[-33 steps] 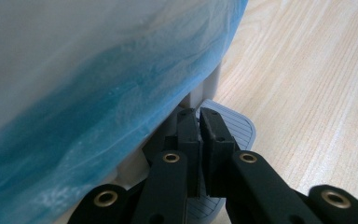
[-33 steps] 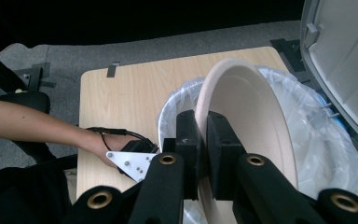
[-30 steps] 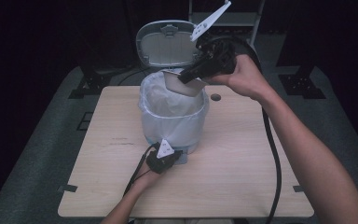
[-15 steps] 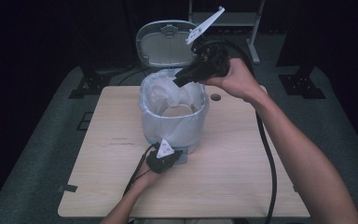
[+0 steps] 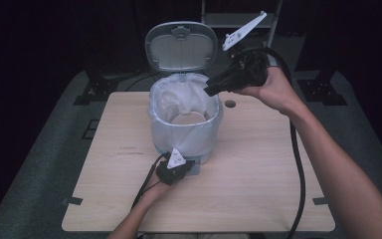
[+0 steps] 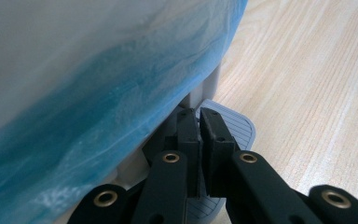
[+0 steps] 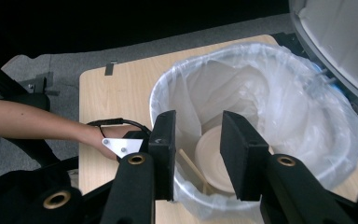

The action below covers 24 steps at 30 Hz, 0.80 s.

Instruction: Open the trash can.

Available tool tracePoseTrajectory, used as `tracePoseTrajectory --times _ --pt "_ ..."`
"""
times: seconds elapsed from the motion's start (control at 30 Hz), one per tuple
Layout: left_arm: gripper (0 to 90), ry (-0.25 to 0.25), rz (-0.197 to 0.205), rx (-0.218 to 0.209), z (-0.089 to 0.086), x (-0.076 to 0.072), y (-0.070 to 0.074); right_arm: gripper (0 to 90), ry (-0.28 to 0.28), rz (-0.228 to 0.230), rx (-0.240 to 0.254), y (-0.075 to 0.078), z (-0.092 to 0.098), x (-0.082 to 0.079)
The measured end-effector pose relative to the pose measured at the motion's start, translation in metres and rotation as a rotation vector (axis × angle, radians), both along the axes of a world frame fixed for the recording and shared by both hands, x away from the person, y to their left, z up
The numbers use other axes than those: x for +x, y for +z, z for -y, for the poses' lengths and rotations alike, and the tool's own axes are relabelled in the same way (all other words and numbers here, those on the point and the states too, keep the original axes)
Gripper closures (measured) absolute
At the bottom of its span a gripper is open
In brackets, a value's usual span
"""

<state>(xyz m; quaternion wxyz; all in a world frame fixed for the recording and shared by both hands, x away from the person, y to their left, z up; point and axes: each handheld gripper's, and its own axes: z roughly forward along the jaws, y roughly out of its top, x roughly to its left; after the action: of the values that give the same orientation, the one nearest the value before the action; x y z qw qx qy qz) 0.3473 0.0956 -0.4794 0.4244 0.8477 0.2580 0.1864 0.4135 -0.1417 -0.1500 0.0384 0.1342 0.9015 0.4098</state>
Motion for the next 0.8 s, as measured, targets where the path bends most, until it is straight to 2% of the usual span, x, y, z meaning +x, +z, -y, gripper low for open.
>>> tracePoseTrajectory --times 0.57,0.7,0.8 --pt "87.6 0.003 0.001 0.0 0.0 0.0 0.0 49.5 -0.063 -0.011 0.024 -0.012 0.042 -0.008" --pt "87.6 0.003 0.001 0.0 0.0 0.0 0.0 42.0 -0.093 -0.013 0.037 -0.018 0.055 -0.01" --pt "87.6 0.002 0.0 0.0 0.0 0.0 0.0 39.6 -0.12 -0.016 0.042 -0.023 0.066 -0.011"
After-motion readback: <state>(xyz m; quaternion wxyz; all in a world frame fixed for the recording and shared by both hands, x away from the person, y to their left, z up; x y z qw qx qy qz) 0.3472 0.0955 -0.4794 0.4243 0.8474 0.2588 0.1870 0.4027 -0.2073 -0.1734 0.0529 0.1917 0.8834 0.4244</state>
